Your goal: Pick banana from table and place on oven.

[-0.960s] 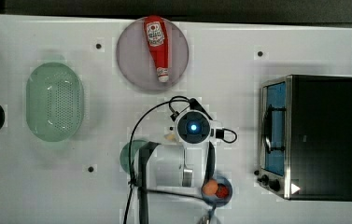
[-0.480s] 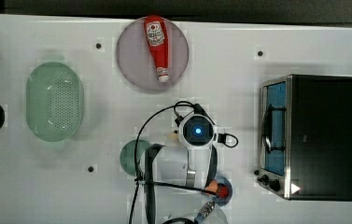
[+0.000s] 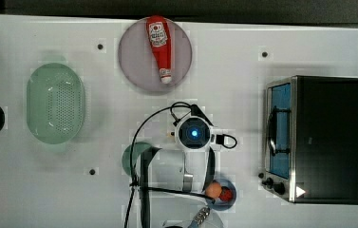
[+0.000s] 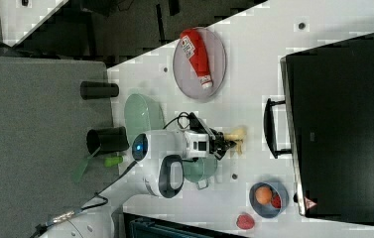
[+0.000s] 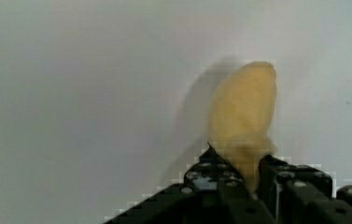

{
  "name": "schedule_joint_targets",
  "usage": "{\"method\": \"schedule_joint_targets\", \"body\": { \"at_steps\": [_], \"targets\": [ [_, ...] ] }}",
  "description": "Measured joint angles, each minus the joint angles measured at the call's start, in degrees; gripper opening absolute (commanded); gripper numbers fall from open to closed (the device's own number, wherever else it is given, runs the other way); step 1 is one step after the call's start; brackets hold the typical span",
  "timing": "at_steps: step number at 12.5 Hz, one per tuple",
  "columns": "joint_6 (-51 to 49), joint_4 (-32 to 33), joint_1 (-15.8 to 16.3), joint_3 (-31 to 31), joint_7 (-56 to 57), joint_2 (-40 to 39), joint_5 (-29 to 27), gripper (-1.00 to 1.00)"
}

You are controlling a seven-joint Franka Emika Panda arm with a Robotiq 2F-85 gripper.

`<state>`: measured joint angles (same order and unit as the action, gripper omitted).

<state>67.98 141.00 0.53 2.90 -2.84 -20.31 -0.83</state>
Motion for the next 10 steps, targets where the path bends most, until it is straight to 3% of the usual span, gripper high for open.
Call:
{"method": "schedule_joint_targets", "body": {
  "at_steps": [4,7,10],
  "targets": [
    [-3.58,0.78,-1.47,-1.04,-0.02,6.77,1.12,-0.64],
    [-15.95,-1.01,-0.72,-1.33,-0.02,19.44,-0.32,-0.64],
    [-35.42,-8.73,-0.96,-1.77,-0.03,32.78,0.96,-0.64]
  ]
}}
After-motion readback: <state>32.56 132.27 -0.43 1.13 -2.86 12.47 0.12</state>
